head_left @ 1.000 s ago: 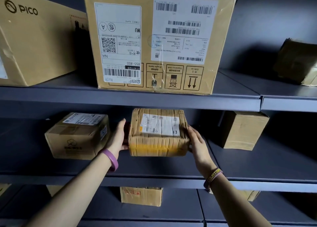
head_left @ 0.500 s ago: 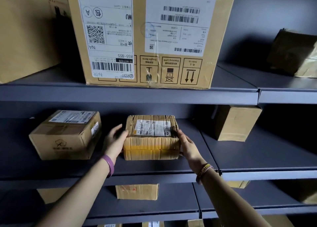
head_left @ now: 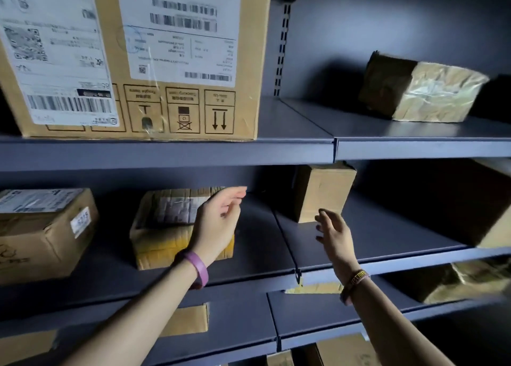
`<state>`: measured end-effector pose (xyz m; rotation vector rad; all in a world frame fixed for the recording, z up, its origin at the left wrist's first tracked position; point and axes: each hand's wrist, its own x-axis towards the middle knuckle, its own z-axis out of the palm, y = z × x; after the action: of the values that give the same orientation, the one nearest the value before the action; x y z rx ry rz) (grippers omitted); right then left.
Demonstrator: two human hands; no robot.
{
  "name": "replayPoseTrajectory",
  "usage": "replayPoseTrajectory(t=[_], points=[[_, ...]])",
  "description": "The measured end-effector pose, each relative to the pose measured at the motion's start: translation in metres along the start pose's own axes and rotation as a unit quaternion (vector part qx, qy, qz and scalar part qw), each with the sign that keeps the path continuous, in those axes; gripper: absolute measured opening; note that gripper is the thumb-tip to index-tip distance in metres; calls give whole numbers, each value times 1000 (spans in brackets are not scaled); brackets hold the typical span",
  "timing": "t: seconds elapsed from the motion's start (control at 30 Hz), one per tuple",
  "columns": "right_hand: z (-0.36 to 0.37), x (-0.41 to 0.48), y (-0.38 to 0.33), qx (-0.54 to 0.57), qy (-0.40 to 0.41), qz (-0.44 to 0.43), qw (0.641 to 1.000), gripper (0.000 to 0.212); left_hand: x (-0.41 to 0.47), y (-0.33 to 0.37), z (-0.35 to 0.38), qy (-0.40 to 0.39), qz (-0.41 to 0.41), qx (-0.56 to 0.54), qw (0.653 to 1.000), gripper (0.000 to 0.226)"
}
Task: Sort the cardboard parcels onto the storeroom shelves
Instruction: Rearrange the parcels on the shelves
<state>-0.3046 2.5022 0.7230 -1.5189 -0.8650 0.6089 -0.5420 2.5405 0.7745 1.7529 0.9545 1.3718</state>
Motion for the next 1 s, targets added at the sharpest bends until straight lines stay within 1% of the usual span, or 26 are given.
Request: replayPoseTrajectory(t=[0.1,0.17,0.2,0.27,0.3,0.4,0.57,0.63,0.7,0.77,0.8,0.9,1.0], points=[[-35,29,9,-33,13,-10,999,15,7,-3,53,-30,-16,-4,999,39],[-56,53,16,-72,10,-22,997,7,13,-9,88,-46,-54,6,997,37],[-65,65,21,-83,5,-20,996,8,17,-12,105,-50,-83,6,995,37],[-79,86,28,-81,-15,2,997,24,23,-17,135,-48,-141,0,989,40],[-84,94,31,-77,-31,9,996,30,26,-19,149,-39,-164,0,986,43],[-94,113,41,-73,-101,-6,992,40,31,-22,181,-6,-217,-4,976,53],[-99,127,46,-80,-198,-38,976,50,32,-16,212,5,-261,-6,965,63],[-100,126,45,-99,-216,-75,968,53,31,-12,220,9,-260,-5,966,62],[-101,122,41,-126,-222,-135,957,58,29,-8,226,13,-251,-2,968,60],[-103,115,40,-178,-227,-211,934,63,29,-4,230,26,-251,-4,968,59],[-104,110,40,-203,-225,-235,924,66,31,-3,230,40,-254,-4,966,59],[-108,88,38,-208,-204,-312,905,66,39,0,225,91,-274,-17,957,57],[-107,71,36,-226,-173,-397,873,63,40,2,221,105,-283,-42,953,56]])
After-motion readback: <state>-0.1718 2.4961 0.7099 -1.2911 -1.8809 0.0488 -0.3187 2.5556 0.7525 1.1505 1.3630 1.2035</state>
